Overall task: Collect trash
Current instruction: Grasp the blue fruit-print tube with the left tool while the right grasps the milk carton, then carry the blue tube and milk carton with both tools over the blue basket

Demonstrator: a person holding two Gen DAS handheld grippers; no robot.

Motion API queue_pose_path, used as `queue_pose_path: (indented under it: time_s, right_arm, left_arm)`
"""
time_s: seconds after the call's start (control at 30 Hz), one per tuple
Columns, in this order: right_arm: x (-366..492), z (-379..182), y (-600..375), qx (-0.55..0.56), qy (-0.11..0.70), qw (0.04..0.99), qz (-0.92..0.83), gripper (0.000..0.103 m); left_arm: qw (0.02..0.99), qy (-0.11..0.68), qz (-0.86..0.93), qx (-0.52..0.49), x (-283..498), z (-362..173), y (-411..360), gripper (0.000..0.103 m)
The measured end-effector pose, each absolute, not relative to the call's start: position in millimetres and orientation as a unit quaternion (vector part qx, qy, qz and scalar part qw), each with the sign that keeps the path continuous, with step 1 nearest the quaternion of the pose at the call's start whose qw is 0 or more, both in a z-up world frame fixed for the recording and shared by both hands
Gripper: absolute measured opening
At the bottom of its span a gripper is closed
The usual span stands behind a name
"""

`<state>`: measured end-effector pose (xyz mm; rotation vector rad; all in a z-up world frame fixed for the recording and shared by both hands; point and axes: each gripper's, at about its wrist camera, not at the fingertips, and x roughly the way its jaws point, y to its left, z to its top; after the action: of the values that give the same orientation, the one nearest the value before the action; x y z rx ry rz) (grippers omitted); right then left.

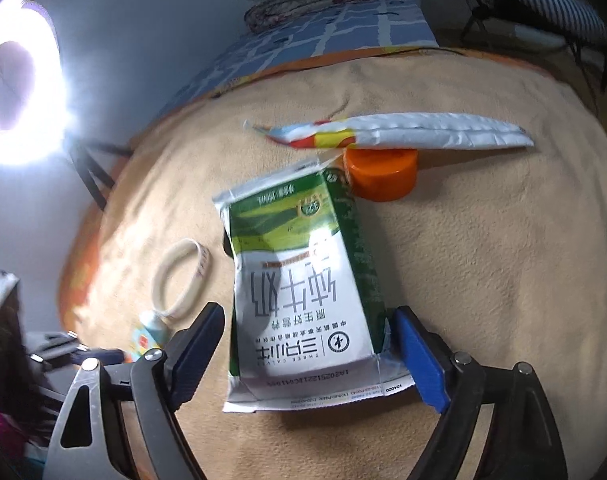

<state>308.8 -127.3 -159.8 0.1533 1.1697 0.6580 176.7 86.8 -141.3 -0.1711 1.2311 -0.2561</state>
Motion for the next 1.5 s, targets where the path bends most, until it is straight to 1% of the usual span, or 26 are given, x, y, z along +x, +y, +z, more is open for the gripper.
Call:
queue_pose_path:
  time_s: [0.1,0.2,0.23,0.3,0.33,0.4,0.43,0.47,0.5,0.53,0.57,0.63,0.73,0.9,1.0,1.23,1.5]
  right_arm:
    - [318,-165,-142,0.132,0.544,0.768,0.311,0.088]
    - [323,-173,-145,0.139,0.549,0.767,0.300,0.083]
    - [323,-172,-144,0.139,0.545,0.770,0.301,0.083]
    - [320,-170,-138,0.124,0.543,0.775,0.299,0.082]
    - [318,-169,-133,0.111,0.540,0.778,0.302,0.077]
    - [312,-168,-124,0.103,0.535,0.779,0.312,0.072]
    - [311,-168,-123,0.104,0.535,0.779,0.310,0.067]
    - [309,-168,-121,0.104,0.536,0.780,0.305,0.060]
    - [310,-169,-121,0.106,0.539,0.778,0.304,0.055]
    - [310,-168,-121,0.111,0.539,0.777,0.304,0.052]
    - [308,-168,-121,0.114,0.539,0.776,0.306,0.051]
    - [306,-166,-121,0.119,0.538,0.775,0.310,0.045]
    - [300,-160,-123,0.127,0.534,0.771,0.322,0.037]
    - [285,-147,-121,0.125,0.526,0.769,0.341,0.030]
    - [272,-141,-117,0.123,0.523,0.764,0.357,0.028]
    - [242,-127,-115,0.126,0.524,0.753,0.378,0.028]
    - [173,-101,-130,0.103,0.522,0.737,0.418,0.027]
  left_arm:
    - [0.802,0.577,-0.115,-0.100,185,-148,90,0.046]
    - [0.806,0.573,-0.111,-0.103,191,-150,90,0.046]
    - [0.808,0.571,-0.110,-0.094,192,-149,88,0.045]
    - [0.811,0.570,-0.106,-0.079,192,-150,84,0.041]
    - [0.813,0.569,-0.102,-0.068,192,-149,80,0.038]
    - [0.815,0.567,-0.103,-0.056,191,-149,73,0.024]
    - [0.816,0.567,-0.101,-0.050,190,-148,71,0.022]
    - [0.817,0.566,-0.099,-0.046,189,-148,69,0.017]
    - [0.819,0.564,-0.098,-0.042,188,-148,66,0.008]
    - [0.819,0.563,-0.100,-0.039,187,-147,62,0.006]
    - [0.821,0.561,-0.099,-0.036,186,-146,60,0.005]
    - [0.826,0.555,-0.097,-0.023,183,-144,53,0.005]
    - [0.829,0.551,-0.096,-0.029,179,-143,52,0.005]
    - [0.836,0.541,-0.084,-0.047,166,-133,67,0.005]
    - [0.840,0.535,-0.076,-0.056,160,-124,77,0.005]
    - [0.845,0.523,-0.067,-0.090,129,-95,100,0.005]
    - [0.848,0.518,-0.070,-0.086,74,-77,97,0.005]
